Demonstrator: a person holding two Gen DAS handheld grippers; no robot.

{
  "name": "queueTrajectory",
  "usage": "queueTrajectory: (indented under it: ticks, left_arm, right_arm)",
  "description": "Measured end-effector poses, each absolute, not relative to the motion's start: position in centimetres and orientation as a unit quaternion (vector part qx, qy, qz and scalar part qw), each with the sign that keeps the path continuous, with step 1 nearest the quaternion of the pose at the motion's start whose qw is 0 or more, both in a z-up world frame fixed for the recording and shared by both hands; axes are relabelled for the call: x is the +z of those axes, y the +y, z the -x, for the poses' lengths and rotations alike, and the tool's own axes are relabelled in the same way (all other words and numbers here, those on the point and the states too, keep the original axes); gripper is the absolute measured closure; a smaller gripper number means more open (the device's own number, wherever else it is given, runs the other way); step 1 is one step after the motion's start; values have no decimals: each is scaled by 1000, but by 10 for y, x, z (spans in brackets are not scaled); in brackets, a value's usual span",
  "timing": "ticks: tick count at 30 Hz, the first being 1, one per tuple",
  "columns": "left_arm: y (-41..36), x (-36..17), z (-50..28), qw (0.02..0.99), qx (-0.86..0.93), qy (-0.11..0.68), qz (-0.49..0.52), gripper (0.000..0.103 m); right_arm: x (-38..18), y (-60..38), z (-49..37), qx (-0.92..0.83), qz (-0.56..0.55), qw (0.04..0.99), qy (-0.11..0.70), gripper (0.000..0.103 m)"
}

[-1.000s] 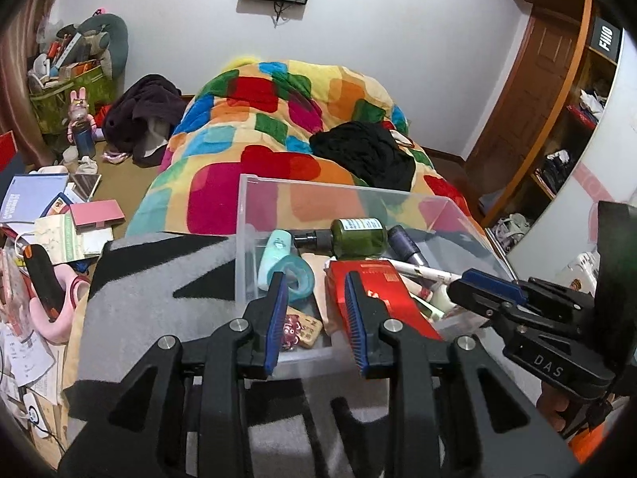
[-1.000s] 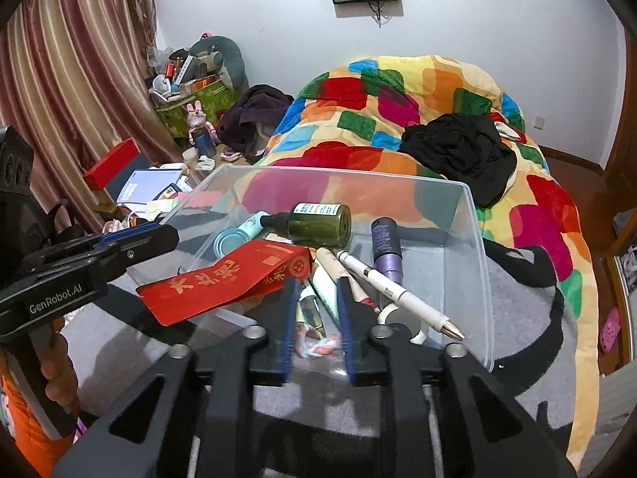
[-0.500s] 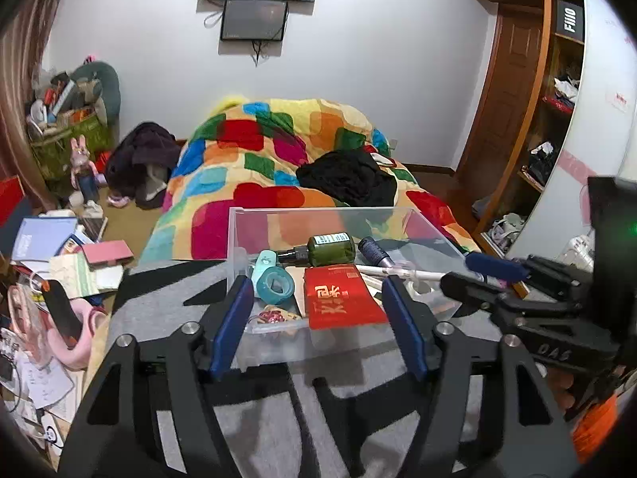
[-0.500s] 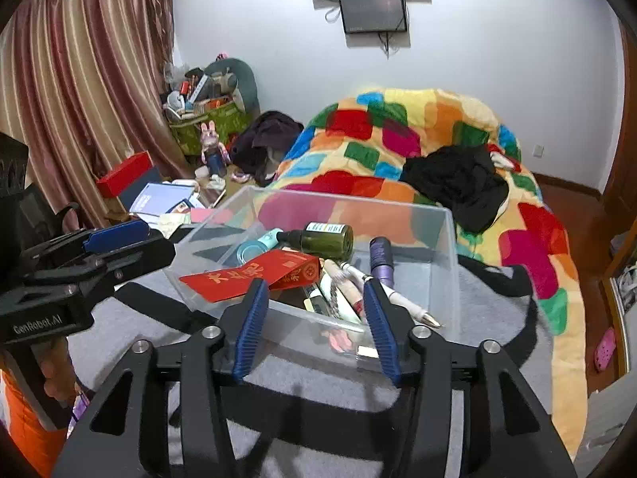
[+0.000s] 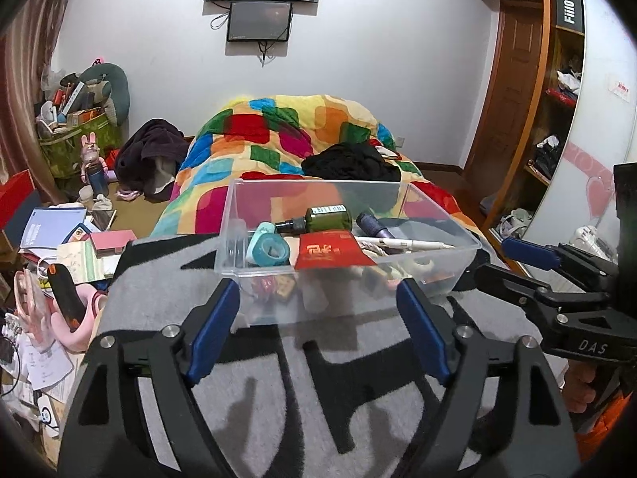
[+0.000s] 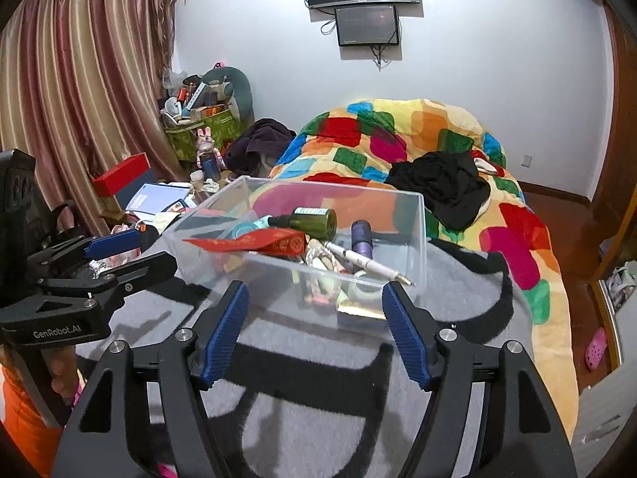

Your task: Organize objects

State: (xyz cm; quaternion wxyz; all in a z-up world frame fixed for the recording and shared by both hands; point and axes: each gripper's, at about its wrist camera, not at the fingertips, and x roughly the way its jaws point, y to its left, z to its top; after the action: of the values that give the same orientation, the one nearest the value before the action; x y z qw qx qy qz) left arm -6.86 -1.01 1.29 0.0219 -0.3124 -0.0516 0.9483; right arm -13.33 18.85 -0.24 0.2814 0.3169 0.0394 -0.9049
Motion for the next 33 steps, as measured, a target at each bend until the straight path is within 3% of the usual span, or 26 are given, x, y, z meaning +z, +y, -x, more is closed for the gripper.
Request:
queueTrajectory:
  ticks: [33]
  left_arm:
    - [-4,9,57,18,949,-64,308,9]
  right_arm:
    - [-3,193,127,-907,-311,283,31,27]
